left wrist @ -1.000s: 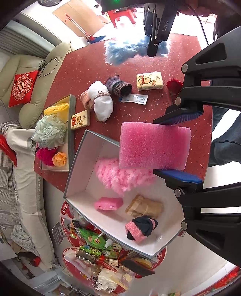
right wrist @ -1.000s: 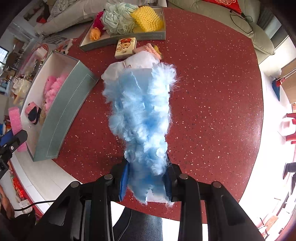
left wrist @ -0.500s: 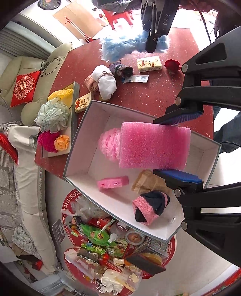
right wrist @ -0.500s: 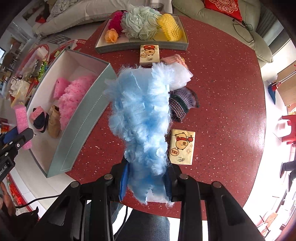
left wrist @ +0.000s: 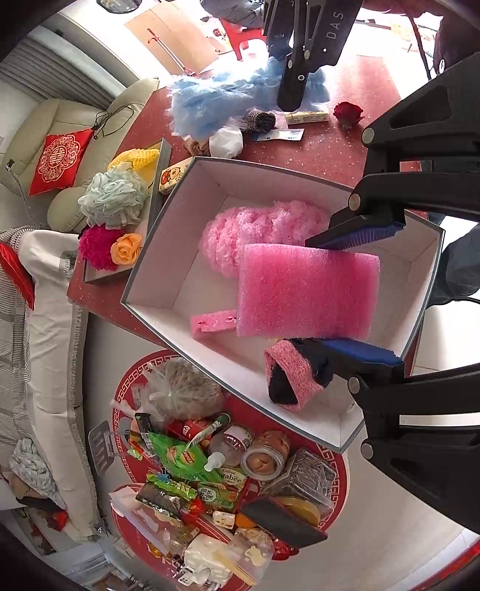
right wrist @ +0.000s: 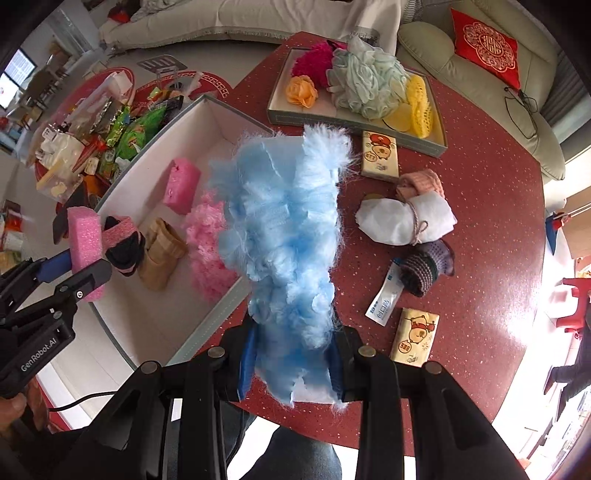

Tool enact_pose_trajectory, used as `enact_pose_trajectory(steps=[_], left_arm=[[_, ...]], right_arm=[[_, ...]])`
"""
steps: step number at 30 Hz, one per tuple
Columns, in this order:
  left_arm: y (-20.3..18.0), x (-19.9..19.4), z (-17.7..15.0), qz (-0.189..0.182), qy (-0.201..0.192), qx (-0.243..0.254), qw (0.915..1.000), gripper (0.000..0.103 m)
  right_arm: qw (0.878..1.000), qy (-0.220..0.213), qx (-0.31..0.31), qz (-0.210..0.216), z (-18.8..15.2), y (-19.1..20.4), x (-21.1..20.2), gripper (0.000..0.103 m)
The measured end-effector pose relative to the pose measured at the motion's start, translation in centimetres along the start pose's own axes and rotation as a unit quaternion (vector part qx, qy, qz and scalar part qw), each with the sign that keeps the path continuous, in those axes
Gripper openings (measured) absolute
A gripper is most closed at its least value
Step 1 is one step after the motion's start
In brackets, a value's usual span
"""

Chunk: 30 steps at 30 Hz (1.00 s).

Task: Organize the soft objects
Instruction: 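Carry the pink sponge and blue puff with both grippers over the box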

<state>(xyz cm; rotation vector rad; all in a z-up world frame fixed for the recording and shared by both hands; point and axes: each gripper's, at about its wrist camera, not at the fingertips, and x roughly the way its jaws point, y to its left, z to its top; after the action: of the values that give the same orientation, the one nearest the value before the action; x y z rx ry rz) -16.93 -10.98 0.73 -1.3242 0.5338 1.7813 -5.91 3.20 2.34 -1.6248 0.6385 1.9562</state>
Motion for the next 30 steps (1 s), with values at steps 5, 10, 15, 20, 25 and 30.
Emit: enact_pose_trajectory(steps=[5,10,15,20,25,30], left_arm=[[1.1,0.7,-0.2,-0.005,0.008,-0.007,0.9999,0.046],[1.7,1.2,-0.3,-0.008,0.015,-0.008,0.9998,0.046],[2.0,1.9,-0.5,-0.011,0.026,-0.007,0.9996,0.046],[2.2,2.8,-0.4,-0.020,0.039,-0.007,0.9990,0.046],[1.9,3.8,-0.2,-0.025,0.049,-0.002,0.9985,0.046],[1.9,4.7,0.2,-0.031,0.055,-0.003,0.9980,0.046]], right_arm=[[1.000,0.002,-0.024,0.001,1.2,2.5,0.1,0.036],[0.999,0.009,-0.042,0.006,2.3,4.7,0.6,0.036],[0.999,0.015,-0.049,0.014,3.6,6.3,1.3,0.036],[0.998,0.024,-0.049,0.018,4.7,7.2,2.1,0.036],[0.998,0.038,-0.044,0.023,5.7,7.7,3.2,0.036],[0.997,0.049,-0.052,0.017,7.3,8.5,4.2,0.036]])
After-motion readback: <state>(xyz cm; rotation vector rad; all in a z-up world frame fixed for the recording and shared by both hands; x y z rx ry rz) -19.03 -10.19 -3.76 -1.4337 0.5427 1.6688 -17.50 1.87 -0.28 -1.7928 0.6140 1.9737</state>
